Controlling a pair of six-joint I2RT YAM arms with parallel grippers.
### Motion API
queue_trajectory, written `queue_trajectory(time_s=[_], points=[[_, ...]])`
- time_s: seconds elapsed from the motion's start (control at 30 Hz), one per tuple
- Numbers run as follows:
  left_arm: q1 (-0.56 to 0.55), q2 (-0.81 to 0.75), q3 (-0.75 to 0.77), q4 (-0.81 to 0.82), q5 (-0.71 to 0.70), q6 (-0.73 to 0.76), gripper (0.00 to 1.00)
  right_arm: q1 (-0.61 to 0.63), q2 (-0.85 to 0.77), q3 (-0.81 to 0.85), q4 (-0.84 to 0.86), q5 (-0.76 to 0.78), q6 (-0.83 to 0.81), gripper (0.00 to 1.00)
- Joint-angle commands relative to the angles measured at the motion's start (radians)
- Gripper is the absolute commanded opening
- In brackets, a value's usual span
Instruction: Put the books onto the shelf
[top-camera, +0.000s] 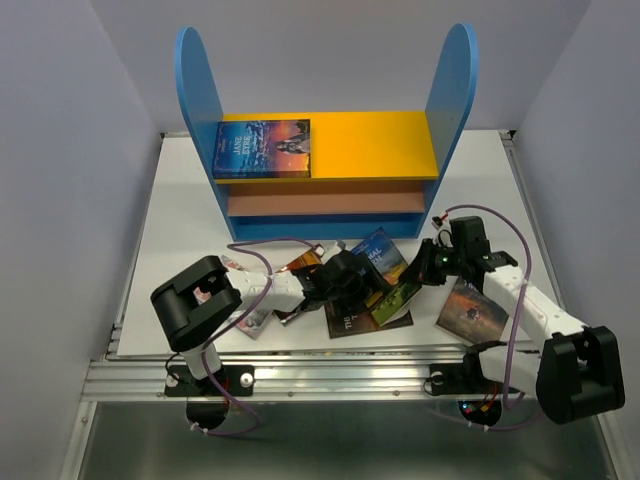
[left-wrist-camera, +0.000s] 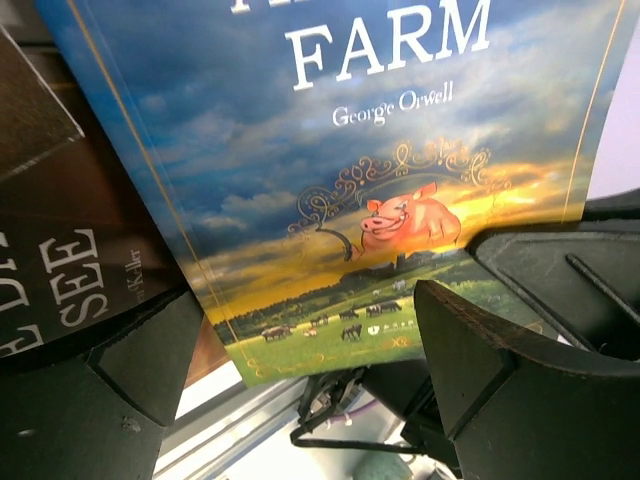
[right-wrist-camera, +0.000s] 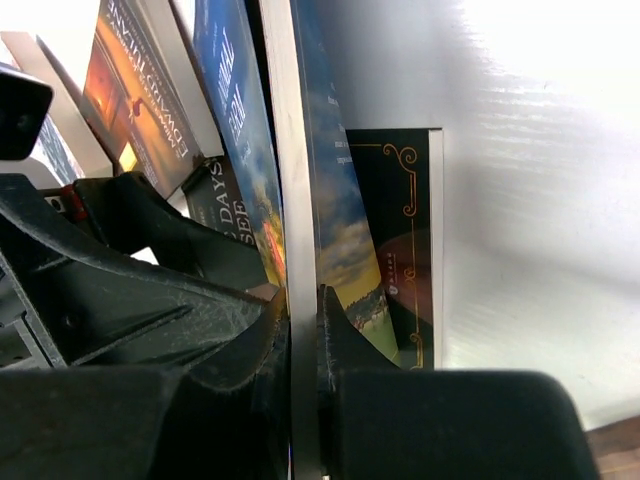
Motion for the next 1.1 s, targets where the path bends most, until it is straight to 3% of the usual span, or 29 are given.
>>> queue_trajectory(time_s=[0.0, 0.47, 0.67, 0.9, 1.0, 1.07], points=[[0.006, -0.078, -0.005, -0.021, -0.081, 0.039, 0.99, 0.014, -0.054, 0.070, -0.032, 0.059, 0.050, 0.01], [0.009, -0.253, -0.115, 0.104, -0.110, 0.053, 0.99, -0.014, -0.153, 0.220, -0.005, -0.105, 0.191, 0.01], [0.014, -0.357, -0.140, 0.160, -0.156, 0.079, 0.95, -0.014, -0.153, 0.239, 0.064, -0.275, 0.256, 0.01], [0.014, -0.431, -0.173, 0.275, -0.156, 0.102, 0.65, -0.014, -0.184, 0.221, 0.175, -0.333, 0.348, 0.01], [0.014, -0.448, -0.170, 0.282, -0.158, 0.107, 0.34, -0.014, -0.181, 0.222, 0.179, -0.333, 0.354, 0.01], [0.014, -0.457, -0.170, 0.284, -0.164, 0.113, 0.21, -0.014, -0.181, 0.214, 0.179, -0.332, 0.356, 0.01]])
